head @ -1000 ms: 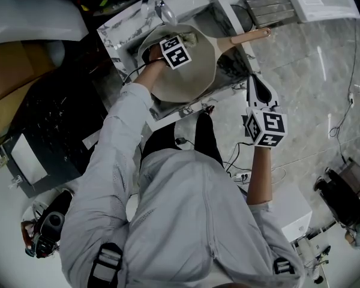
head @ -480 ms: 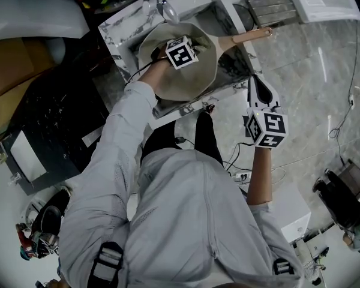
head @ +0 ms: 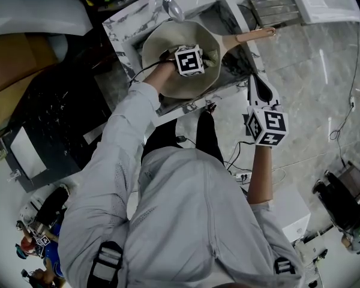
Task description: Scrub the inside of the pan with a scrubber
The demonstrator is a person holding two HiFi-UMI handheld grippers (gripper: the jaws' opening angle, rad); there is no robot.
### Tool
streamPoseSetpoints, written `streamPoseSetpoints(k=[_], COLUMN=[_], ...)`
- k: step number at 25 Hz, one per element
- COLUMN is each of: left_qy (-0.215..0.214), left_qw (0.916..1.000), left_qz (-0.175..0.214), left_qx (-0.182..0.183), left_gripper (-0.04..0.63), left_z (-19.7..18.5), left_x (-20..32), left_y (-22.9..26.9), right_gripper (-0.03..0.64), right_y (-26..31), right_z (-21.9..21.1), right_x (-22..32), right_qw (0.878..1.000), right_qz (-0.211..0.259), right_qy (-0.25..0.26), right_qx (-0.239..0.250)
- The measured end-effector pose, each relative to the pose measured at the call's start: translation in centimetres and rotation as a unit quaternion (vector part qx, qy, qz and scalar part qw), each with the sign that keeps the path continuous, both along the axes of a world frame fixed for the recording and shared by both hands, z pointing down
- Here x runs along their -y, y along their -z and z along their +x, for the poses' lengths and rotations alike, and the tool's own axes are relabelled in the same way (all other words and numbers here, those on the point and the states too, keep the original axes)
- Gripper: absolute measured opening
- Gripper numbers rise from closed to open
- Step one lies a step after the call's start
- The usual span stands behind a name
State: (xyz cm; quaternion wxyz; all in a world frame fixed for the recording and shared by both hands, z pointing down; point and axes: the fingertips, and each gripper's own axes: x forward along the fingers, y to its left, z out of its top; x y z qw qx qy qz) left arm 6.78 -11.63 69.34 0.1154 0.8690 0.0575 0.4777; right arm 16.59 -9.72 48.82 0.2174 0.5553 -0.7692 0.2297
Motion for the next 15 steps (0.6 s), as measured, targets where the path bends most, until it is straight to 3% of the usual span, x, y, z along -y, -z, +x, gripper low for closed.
streamPoseSetpoints(k=[3, 7, 15], left_qy=[-0.044, -0.095, -0.155], left_qw=[0.9980, 0.9892, 0.9706], left_qz=[-0.045, -0.111, -0.180], left_qx=[-0.008, -0.004, 0.039], left_gripper=[0.060, 0.060, 0.060], left_z=[-0.1, -1.2, -3.9], left_x=[-2.8, -6.1, -9.4], left_y=[0.9, 1.0, 1.0], right_gripper=[0.035, 0.035, 0.035], right_y=[-0.1, -0.2, -0.5], right_z=[-0.5, -0.7, -1.1], right_x=[-0.1, 0.1, 0.0], right_qw=[1.000, 1.000, 1.000], right_qz=[-0.002, -0.002, -0.006], right_qy=[0.003, 0.002, 0.003], right_qx=[0.001, 0.003, 0.002])
